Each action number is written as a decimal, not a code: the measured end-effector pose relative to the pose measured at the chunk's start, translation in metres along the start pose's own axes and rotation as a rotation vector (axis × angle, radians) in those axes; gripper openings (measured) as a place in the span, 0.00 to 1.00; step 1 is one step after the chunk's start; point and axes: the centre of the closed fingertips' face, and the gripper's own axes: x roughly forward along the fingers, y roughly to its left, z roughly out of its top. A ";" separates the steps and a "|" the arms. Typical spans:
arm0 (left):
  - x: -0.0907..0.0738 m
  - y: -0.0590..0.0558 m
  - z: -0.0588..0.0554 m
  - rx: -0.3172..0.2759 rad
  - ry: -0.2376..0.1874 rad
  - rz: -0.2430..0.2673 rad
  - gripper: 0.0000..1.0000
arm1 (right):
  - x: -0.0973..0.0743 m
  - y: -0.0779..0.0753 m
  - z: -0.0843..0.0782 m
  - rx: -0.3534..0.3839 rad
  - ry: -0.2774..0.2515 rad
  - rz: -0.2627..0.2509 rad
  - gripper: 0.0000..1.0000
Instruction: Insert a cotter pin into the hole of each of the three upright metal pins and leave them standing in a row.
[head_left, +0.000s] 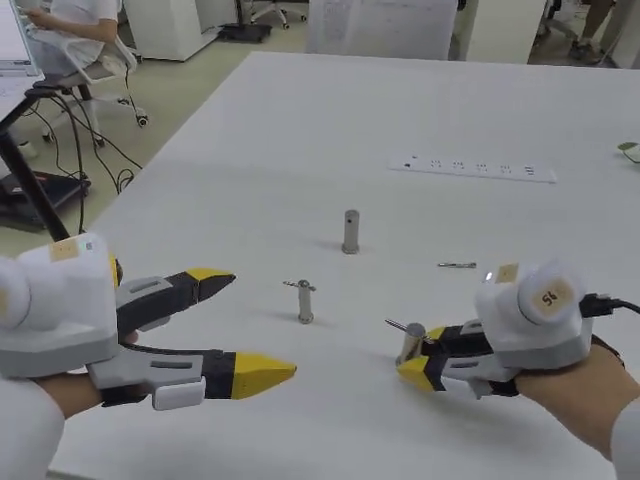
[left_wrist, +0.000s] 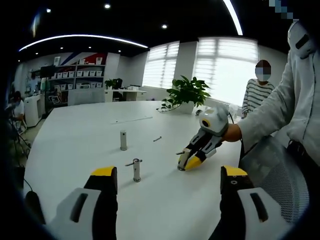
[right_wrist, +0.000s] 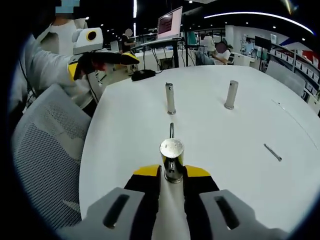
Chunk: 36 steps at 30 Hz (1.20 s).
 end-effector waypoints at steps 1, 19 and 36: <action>0.000 0.000 0.000 -0.003 -0.001 0.001 0.85 | 0.000 -0.001 0.001 0.000 -0.010 -0.002 0.18; -0.007 0.004 -0.007 -0.001 -0.002 0.011 0.88 | 0.005 -0.008 0.008 -0.178 -0.019 0.055 0.13; -0.009 0.008 -0.007 -0.011 0.001 0.020 0.88 | 0.025 -0.020 0.044 -0.250 -0.037 0.129 0.13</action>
